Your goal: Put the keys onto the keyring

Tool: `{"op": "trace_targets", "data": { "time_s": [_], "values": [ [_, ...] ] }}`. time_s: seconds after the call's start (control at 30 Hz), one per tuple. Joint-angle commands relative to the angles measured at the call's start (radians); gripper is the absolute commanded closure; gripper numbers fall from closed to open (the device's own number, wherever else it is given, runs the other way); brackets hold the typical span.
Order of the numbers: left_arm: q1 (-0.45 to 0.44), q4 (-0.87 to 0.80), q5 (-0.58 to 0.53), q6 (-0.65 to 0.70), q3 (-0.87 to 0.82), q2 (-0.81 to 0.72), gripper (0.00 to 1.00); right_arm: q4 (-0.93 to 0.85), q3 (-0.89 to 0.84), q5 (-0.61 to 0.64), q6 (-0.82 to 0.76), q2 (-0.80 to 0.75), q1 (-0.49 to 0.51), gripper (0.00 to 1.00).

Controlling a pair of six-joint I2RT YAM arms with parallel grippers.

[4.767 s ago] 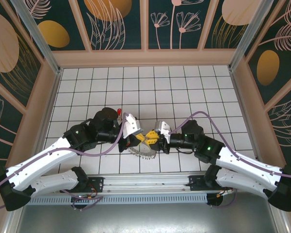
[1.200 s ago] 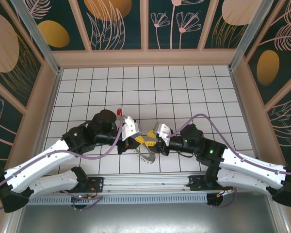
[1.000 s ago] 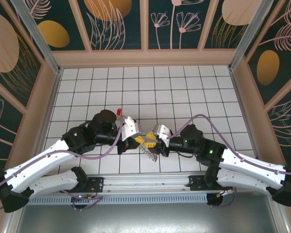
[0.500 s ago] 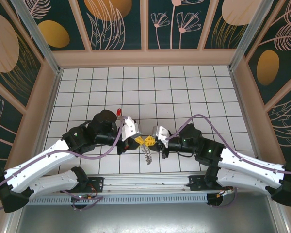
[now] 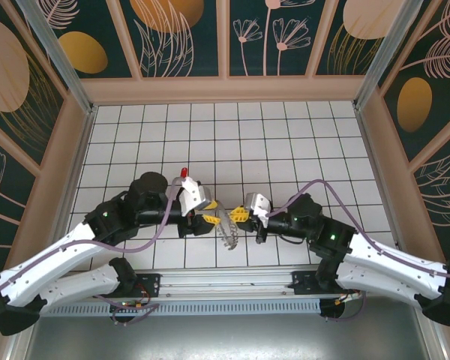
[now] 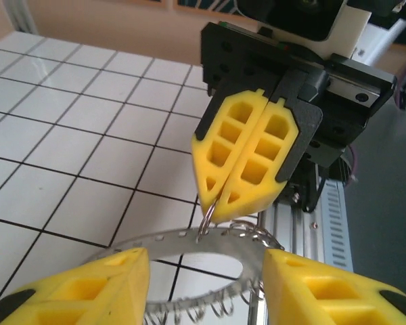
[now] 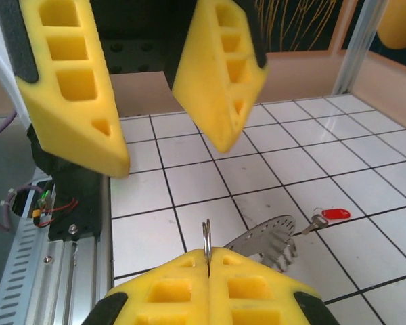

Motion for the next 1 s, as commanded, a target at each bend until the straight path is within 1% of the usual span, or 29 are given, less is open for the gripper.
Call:
{"op": "trace_targets", "data": {
  "time_s": [0.0, 0.13, 0.17, 0.37, 0.6, 0.73, 0.83, 0.97],
  "values": [
    [-0.006, 0.081, -0.055, -0.058, -0.044, -0.034, 0.52, 0.078, -0.014, -0.006, 0.002, -0.028, -0.019, 1.0],
    [-0.007, 0.112, -0.147, -0.084, -0.068, -0.039, 0.51, 0.108, -0.027, -0.026, 0.011, -0.026, -0.033, 1.0],
    [-0.006, 0.128, -0.154, -0.089, -0.078, -0.037, 0.51, 0.118, -0.032, -0.031, 0.015, -0.026, -0.035, 1.0],
    [-0.006, 0.198, -0.109, -0.103, -0.106, -0.02, 0.52, 0.191, -0.073, -0.038, 0.054, -0.034, -0.048, 1.0],
    [-0.006, 0.233, 0.003, -0.072, -0.11, -0.005, 0.54, 0.285, -0.124, -0.091, 0.102, -0.041, -0.065, 1.0],
    [-0.007, 0.255, 0.053, -0.053, -0.11, 0.01, 0.56, 0.411, -0.18, -0.156, 0.17, -0.064, -0.087, 1.0],
    [-0.006, 0.262, 0.078, -0.04, -0.107, 0.018, 0.57, 0.472, -0.206, -0.178, 0.202, -0.079, -0.097, 1.0],
    [-0.006, 0.27, 0.097, -0.036, -0.108, 0.02, 0.57, 0.491, -0.215, -0.199, 0.217, -0.087, -0.112, 1.0]
  ]
}}
